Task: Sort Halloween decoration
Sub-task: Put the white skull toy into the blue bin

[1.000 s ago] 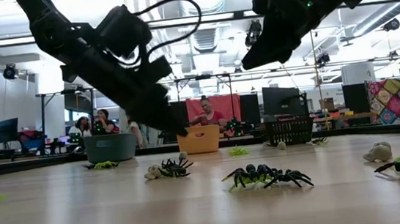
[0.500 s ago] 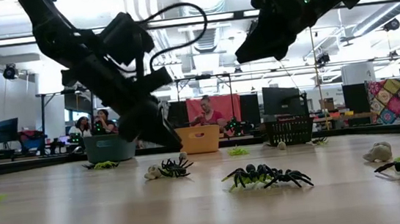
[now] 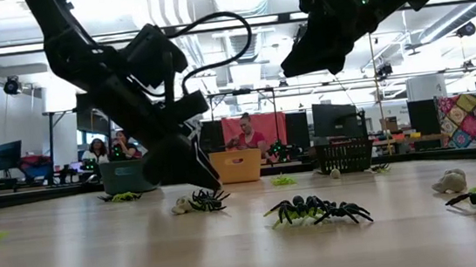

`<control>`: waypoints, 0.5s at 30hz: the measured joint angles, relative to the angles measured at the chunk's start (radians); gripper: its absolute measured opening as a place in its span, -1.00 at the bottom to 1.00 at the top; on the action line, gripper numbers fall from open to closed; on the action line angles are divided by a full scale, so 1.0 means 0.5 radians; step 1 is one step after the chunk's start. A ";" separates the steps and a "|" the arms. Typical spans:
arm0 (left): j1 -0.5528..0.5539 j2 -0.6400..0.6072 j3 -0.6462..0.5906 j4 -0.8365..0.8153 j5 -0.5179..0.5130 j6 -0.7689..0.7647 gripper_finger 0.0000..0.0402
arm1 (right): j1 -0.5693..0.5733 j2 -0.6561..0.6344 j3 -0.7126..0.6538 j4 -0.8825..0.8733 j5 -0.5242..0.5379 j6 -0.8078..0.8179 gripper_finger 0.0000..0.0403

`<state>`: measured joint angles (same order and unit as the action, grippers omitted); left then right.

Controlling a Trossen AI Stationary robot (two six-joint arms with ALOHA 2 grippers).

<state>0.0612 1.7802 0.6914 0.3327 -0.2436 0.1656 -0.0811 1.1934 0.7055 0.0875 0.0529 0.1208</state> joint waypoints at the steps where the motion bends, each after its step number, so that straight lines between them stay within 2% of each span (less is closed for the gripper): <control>1: 0.000 0.010 0.000 0.010 0.000 0.004 -0.13 | 0.000 0.000 0.000 -0.001 0.001 0.000 -0.33; 8: 0.000 0.022 0.000 0.027 -0.001 0.020 -0.17 | 0.000 0.000 0.000 -0.001 0.001 0.004 -0.33; 15: 0.038 0.024 0.000 0.026 0.006 0.027 -0.39 | 0.000 0.000 0.000 -0.001 0.001 0.000 -0.33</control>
<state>0.0802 1.7920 0.6914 0.3459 -0.2405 0.1793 -0.0811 1.1934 0.7055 0.0872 0.0532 0.1207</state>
